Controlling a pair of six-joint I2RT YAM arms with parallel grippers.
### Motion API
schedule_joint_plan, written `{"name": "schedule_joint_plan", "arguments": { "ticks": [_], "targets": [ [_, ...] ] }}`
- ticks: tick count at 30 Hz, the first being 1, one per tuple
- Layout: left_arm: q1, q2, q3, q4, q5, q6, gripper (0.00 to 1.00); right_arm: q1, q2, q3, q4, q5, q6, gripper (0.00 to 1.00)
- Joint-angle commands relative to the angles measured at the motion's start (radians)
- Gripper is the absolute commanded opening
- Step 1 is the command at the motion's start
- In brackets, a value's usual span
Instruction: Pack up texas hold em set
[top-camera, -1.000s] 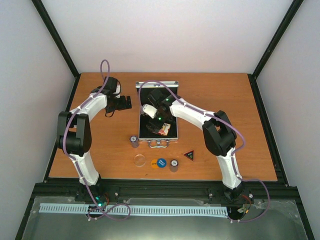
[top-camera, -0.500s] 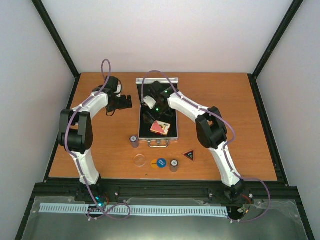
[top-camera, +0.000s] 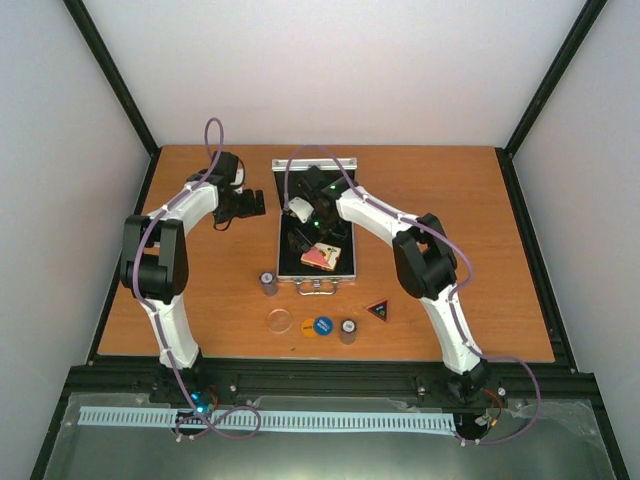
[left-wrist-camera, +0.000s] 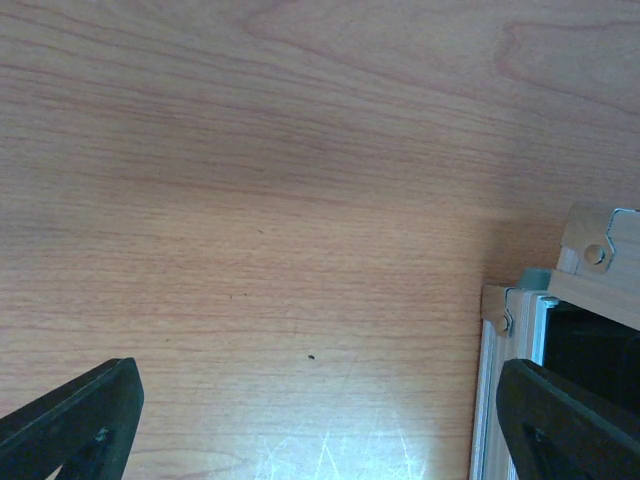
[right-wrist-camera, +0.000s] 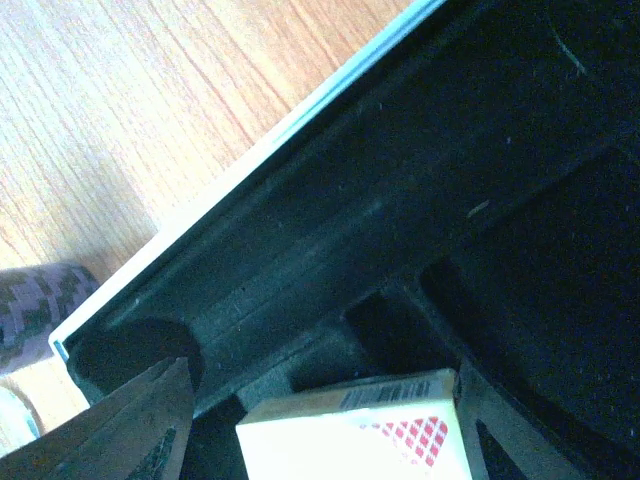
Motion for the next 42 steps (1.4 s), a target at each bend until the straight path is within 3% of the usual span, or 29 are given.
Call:
{"name": "schedule_joint_plan", "arguments": {
  "ticks": [1, 7, 13, 26, 42],
  "targets": [
    [-0.005, 0.002, 0.05, 0.003, 0.001, -0.013, 1.0, -0.002, -0.051, -0.058, -0.044, 0.038, 0.014, 0.73],
    [-0.005, -0.03, 0.026, 0.034, 0.097, -0.038, 1.0, -0.002, -0.079, -0.064, -0.045, 0.042, 0.005, 0.75],
    [-0.024, -0.102, -0.095, 0.244, 0.26, -0.16, 0.99, -0.002, -0.084, -0.059, -0.046, 0.044, 0.002, 0.75],
    [-0.06, -0.098, -0.128, 0.309, 0.238, -0.244, 0.99, -0.002, -0.088, -0.07, -0.058, 0.056, 0.019, 0.75],
    [-0.06, -0.098, -0.111, 0.274, 0.209, -0.223, 0.99, 0.012, -0.047, -0.065, -0.028, -0.225, 0.018, 0.74]
  ]
}}
